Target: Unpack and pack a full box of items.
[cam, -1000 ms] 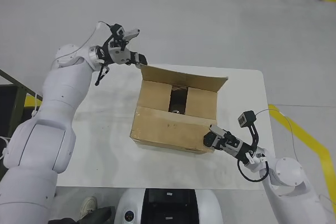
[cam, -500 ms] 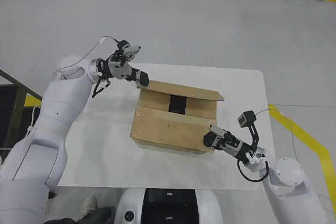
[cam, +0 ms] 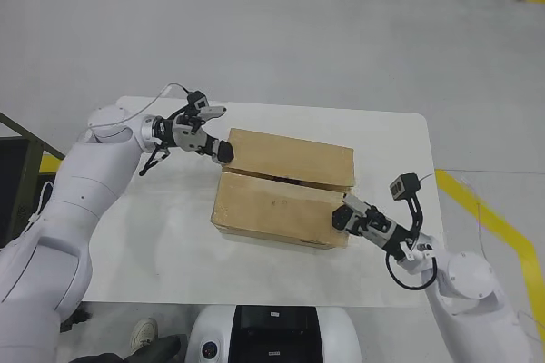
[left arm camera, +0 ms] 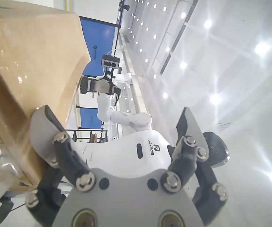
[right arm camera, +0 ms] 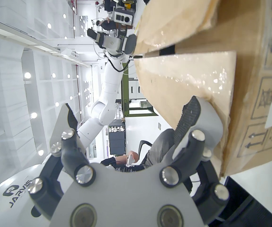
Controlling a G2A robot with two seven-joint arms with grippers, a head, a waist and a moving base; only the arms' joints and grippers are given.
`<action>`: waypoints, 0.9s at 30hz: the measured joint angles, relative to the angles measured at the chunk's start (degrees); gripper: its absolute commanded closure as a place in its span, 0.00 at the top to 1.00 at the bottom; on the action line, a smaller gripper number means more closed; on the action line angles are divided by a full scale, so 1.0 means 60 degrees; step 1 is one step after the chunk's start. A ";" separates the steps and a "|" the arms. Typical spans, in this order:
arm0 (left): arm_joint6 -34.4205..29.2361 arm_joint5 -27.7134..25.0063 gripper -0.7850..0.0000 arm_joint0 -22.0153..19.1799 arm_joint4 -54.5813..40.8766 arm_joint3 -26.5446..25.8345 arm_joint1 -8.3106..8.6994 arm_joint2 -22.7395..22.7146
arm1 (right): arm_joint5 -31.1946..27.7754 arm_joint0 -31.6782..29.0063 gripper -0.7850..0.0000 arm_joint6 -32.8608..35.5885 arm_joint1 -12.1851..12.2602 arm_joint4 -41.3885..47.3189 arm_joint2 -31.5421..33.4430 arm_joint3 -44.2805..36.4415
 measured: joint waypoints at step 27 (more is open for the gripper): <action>0.0000 -0.0819 1.00 -0.0674 -0.1707 0.1122 0.0899 0.0335 | 0.0560 0.1484 1.00 -0.0797 -0.0056 0.0289 -0.0403 0.1503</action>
